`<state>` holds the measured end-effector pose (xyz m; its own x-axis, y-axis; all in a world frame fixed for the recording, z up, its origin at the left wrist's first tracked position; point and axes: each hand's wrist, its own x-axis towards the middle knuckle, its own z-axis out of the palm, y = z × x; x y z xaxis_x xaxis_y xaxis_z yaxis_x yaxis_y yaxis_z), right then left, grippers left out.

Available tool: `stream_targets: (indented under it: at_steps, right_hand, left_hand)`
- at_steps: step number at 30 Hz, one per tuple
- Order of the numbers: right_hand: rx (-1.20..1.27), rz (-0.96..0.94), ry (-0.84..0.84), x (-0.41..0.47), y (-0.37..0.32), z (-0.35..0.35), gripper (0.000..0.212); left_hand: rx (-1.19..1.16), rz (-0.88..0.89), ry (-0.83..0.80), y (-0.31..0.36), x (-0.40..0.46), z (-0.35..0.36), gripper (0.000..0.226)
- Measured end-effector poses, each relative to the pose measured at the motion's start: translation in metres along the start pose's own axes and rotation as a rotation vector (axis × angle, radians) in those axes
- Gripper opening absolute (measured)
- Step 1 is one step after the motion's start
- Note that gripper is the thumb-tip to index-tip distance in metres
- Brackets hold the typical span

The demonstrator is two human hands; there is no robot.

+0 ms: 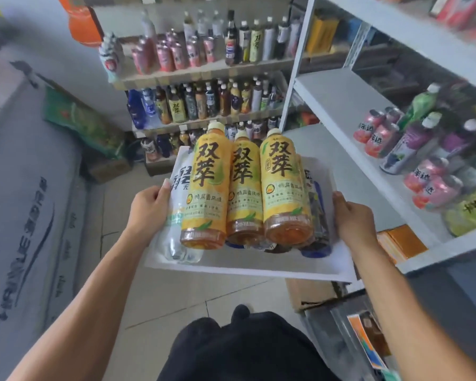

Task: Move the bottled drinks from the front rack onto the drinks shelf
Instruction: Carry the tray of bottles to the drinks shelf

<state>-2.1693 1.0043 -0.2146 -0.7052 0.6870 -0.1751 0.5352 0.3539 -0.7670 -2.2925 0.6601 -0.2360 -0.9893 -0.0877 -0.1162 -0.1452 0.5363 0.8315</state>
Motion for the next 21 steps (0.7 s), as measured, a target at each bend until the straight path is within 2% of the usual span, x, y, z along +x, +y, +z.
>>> stream_targets:
  at_steps: [10, 14, 21]
  right_hand:
    - [0.1, 0.166, 0.179, 0.175, -0.097, 0.029, 0.051]
    - [0.172, 0.206, 0.306, 0.238, -0.129, 0.049, 0.052]
    - [0.243, 0.32, 0.523, 0.334, -0.17, 0.079, 0.036]
  left_hand:
    - [0.013, 0.164, -0.154, 0.105, 0.245, 0.076, 0.06]
    - [0.003, 0.247, -0.265, 0.149, 0.344, 0.113, 0.061]
    - [0.066, 0.373, -0.469, 0.237, 0.5, 0.186, 0.052]
